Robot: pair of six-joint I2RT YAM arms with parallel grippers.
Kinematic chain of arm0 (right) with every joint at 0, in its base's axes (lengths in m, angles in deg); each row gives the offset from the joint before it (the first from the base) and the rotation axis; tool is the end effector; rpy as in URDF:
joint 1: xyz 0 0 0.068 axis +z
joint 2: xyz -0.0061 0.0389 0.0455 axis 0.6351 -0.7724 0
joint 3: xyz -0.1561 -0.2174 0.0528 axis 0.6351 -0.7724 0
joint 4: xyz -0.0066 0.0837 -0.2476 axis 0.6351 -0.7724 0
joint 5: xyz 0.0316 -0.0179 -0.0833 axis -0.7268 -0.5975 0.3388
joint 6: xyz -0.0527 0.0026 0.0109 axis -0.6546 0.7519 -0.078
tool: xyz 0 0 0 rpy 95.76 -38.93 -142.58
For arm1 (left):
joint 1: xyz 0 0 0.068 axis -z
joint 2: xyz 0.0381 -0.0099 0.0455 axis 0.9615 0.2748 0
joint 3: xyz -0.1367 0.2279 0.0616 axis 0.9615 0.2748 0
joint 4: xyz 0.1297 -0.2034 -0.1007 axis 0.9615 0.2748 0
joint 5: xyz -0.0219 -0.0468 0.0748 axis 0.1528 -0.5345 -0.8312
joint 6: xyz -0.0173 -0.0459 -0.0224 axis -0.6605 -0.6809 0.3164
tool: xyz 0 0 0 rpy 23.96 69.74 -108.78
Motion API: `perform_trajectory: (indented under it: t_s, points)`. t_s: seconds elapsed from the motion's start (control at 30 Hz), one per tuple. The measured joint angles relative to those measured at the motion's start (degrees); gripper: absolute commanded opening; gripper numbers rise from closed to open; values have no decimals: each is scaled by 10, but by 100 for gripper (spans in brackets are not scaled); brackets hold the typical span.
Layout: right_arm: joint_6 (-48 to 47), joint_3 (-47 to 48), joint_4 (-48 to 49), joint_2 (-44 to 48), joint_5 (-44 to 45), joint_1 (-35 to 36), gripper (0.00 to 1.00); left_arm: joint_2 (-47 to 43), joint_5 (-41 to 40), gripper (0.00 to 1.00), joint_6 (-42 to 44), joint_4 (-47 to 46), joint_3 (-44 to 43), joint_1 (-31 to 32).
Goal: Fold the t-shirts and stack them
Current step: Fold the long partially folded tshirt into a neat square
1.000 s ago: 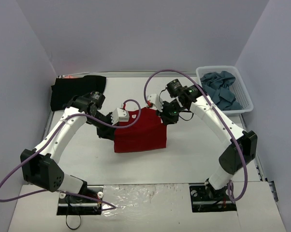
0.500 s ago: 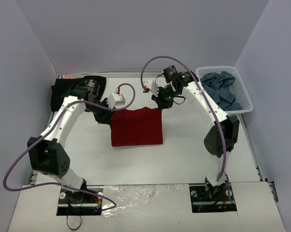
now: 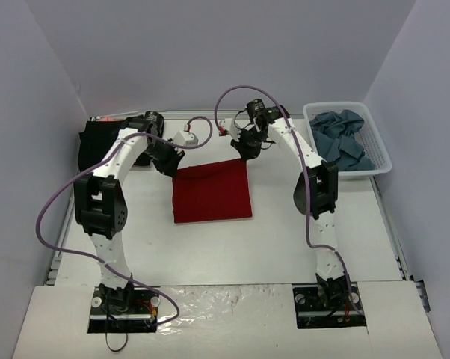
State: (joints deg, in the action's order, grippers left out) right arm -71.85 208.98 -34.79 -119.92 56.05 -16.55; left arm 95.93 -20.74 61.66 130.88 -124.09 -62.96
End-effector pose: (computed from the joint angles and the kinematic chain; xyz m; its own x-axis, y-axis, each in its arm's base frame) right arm 0.4563 0.2115 0.2688 0.0110 -0.7485 -0.6630 -0.9640 0.1682 -0.2059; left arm 0.3850 -0.0960 0.2864 -0.4502 0.6430 -0.6196 0.8743 0.4583 -0.1598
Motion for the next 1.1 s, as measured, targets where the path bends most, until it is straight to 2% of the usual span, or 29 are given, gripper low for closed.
perform_trajectory:
  t_s: [0.1,0.13,0.17,0.2,0.37,0.5,0.57,0.63,0.73,0.9,1.03,1.1]
  points:
    - [0,33,8,-45,0,-3,0,36,-6,11,-1,-12,-11,0]
    - [0,40,10,-55,1,-3,4,47,-8,15,-1,-16,-16,0]
    - [3,45,15,-64,2,-3,40,57,-11,29,-2,-19,-21,0]
    - [9,53,17,-74,3,-3,49,66,-14,32,-4,-23,-26,0]
    - [30,75,50,-97,19,-3,64,85,-38,38,-22,-44,-47,-2]
    - [51,70,81,-87,45,0,65,74,-51,40,-39,-62,-69,-3]
    - [63,49,94,-66,61,2,65,53,-62,44,-52,-69,-68,-4]
    - [75,6,106,-23,74,5,65,18,-76,49,-72,-92,-53,-7]
    - [90,-59,113,59,98,23,64,-61,-96,51,-122,-134,4,-24]
    - [113,-144,126,168,142,129,62,-151,-85,49,-212,-168,76,-121]
    - [134,-163,133,157,165,236,60,-158,-85,48,-255,-172,122,-195]
    - [141,-165,133,135,174,280,60,-159,-94,48,-263,-168,153,-211]
